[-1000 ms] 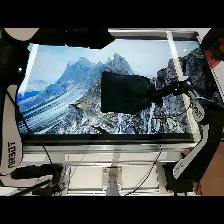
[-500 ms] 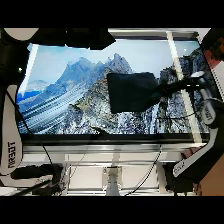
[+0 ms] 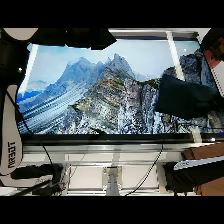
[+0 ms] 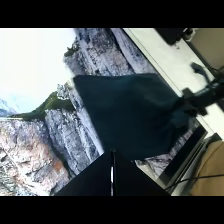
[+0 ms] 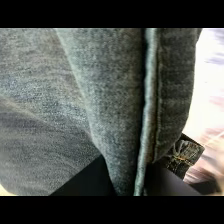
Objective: Fold the clothes and pants, and hang the long-sleeved shirts on hangers.
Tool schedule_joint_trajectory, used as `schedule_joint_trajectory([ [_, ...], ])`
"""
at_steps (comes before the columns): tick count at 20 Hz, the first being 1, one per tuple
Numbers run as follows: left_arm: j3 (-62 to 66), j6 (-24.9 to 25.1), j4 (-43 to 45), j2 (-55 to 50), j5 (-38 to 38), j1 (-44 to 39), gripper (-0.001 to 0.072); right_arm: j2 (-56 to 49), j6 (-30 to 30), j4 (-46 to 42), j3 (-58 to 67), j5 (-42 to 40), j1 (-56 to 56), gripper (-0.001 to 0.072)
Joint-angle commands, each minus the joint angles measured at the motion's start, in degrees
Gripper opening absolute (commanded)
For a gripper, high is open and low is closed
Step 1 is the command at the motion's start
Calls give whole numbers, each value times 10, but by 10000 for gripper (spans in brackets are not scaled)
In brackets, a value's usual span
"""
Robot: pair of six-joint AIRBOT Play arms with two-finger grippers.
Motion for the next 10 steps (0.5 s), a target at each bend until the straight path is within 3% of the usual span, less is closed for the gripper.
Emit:
schedule_joint_trajectory([
  [1,0,0,-2,0,2,0,21,23,29,-64,-1,7,-123,10],
  [7,0,1,-1,0,2,0,22,25,45,-90,-2,19,-188,15],
  [8,0,1,1,0,2,0,22,25,45,-89,-2,24,-188,80],
  [9,0,1,8,0,2,0,23,25,49,-89,2,38,-187,289],
  [10,0,1,16,0,2,0,23,25,72,-89,11,53,-187,394],
])
